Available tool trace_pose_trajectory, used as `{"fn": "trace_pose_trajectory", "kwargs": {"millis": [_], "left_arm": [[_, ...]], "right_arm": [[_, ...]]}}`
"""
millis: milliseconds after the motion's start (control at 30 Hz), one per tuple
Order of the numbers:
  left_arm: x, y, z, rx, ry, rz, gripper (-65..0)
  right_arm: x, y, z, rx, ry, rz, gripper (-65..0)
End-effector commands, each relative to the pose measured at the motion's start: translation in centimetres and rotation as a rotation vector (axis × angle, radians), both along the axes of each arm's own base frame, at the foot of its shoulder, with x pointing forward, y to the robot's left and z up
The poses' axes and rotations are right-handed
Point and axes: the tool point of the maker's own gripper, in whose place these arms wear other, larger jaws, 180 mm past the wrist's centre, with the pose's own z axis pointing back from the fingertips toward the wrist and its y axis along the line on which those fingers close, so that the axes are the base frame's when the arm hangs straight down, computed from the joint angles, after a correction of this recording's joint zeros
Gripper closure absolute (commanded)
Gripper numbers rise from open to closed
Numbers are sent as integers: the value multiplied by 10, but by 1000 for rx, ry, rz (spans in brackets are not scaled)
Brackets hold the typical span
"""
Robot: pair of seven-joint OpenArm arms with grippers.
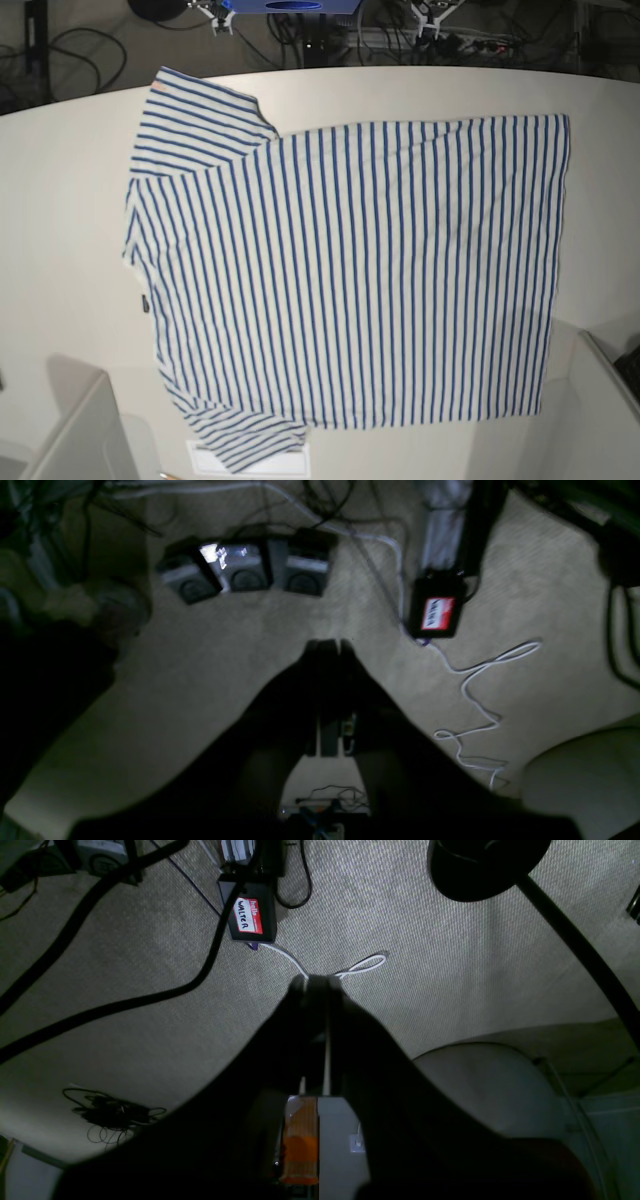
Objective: Fold the T-shirt properly
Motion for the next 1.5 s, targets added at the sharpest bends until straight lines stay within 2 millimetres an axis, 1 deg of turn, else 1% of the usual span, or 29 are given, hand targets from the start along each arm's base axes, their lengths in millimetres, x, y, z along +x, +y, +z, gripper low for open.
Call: {"fn": "trace_pose_trajectory", "kwargs": {"millis": [0, 33, 100, 133, 167, 200, 233, 300, 367, 400, 433, 467, 533, 700, 767, 833, 900, 1000, 1067, 1133, 1200, 1300, 1367, 1433, 1467], "left_arm": [[-14, 1, 2, 5, 25, -7, 0], [-18, 3, 2, 7, 31, -14, 0], [-14, 5, 2, 9, 9, -21, 0], [-18, 5, 3, 8, 4, -23, 0], [-15, 7, 4, 10, -19, -28, 0], [-14, 11, 6, 16, -35, -33, 0], [-16, 12, 7, 15, -48, -33, 0], [-28, 11, 11, 14, -51, -28, 0], [-38, 17, 16, 21, -52, -44, 0], [-44, 18, 18, 22, -53, -44, 0], [-48, 18, 21, 21, -58, -44, 0], [-53, 19, 24, 22, -63, -41, 0], [-56, 26, 31, 31, -85, -52, 0], [-73, 23, 49, 22, -115, -69, 0], [-77, 22, 56, 17, -126, -75, 0], [-80, 31, 65, 24, -142, -100, 0], [-76, 37, 75, 31, -171, -115, 0], [-64, 48, 93, 37, -225, -158, 0], [-54, 50, 106, 36, -268, -183, 0], [-47, 51, 124, 28, -310, -212, 0], [-34, 56, 147, 42, -370, -218, 0], [-12, 68, 184, 84, -457, -219, 0], [9, 78, 205, 118, -520, -226, 0], [33, 96, 225, 177, -589, -225, 0], [41, 104, 231, 201, -611, -225, 0]], "right_arm": [[-5, 0, 1, 4, 13, 2, 0], [-5, 0, 1, 4, 13, 2, 0], [-5, 0, 1, 4, 13, 2, 0], [-8, 0, 1, 4, 16, 2, 0], [-12, 0, 2, 4, 19, 2, 0], [-10, 0, 1, 4, 4, 3, 0], [-13, 0, 2, 5, -5, 3, 0], [-18, 0, 4, 3, -33, -4, 0], [-24, 0, 6, 2, -48, -4, 0], [-27, -2, 8, -1, -55, -3, 0], [-30, -10, 9, -13, -62, 0, 0], [-35, -13, 11, -17, -62, 2, 0], [-44, -15, 14, -20, -62, 1, 0], [-69, -17, 25, -24, -61, 1, 0], [-74, -25, 31, -47, -77, -38, 0], [-77, -37, 38, -83, -101, -92, 0], [-73, -50, 46, -116, -138, -122, 0], [-67, -65, 60, -153, -193, -143, 0], [-60, -72, 70, -171, -236, -147, 0], [-52, -75, 84, -189, -287, -166, 0], [-38, -87, 101, -230, -341, -196, 0], [-19, -99, 125, -275, -386, -243, 0], [4, -108, 143, -303, -442, -265, 0], [32, -120, 164, -336, -509, -275, 0], [43, -124, 173, -347, -533, -279, 0]]}}
